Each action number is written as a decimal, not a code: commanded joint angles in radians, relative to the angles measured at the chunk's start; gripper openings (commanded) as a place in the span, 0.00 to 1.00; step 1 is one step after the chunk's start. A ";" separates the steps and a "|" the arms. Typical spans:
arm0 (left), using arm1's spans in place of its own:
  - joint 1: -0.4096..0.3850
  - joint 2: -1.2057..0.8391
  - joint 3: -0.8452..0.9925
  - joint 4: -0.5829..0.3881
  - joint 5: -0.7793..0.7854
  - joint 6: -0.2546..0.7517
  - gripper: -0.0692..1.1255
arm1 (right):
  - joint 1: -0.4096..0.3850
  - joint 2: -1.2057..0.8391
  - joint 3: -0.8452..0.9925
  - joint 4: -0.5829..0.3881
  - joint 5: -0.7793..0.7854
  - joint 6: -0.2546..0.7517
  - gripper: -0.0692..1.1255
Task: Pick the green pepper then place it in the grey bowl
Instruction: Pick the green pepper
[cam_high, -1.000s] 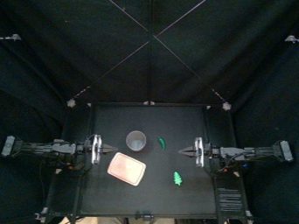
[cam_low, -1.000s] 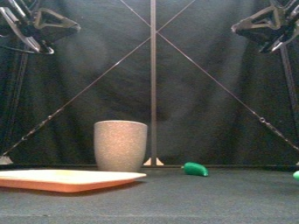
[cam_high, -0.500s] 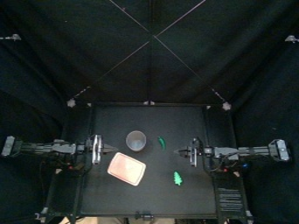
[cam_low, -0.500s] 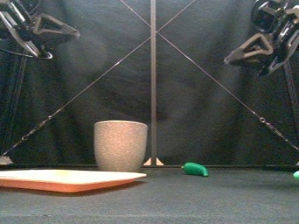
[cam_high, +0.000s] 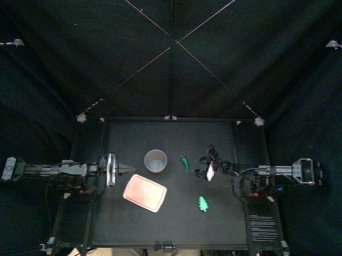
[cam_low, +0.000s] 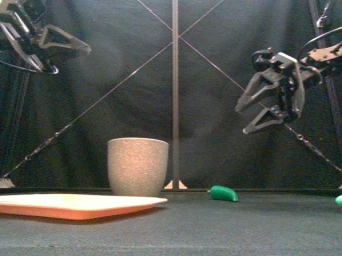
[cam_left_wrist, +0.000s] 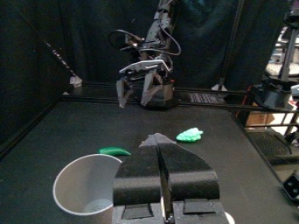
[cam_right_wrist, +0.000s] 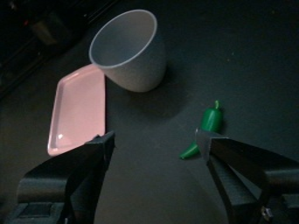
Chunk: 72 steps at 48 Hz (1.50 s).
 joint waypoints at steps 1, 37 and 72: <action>0.020 0.003 -0.018 -0.003 -0.003 0.002 0.08 | -0.025 0.091 -0.077 0.034 -0.003 0.034 0.93; 0.052 0.000 -0.017 -0.003 -0.006 -0.003 0.08 | -0.186 0.463 -0.296 -0.038 0.178 0.049 0.93; 0.046 -0.021 -0.017 -0.003 -0.031 -0.002 0.08 | -0.173 0.563 -0.321 -0.061 0.187 0.051 0.86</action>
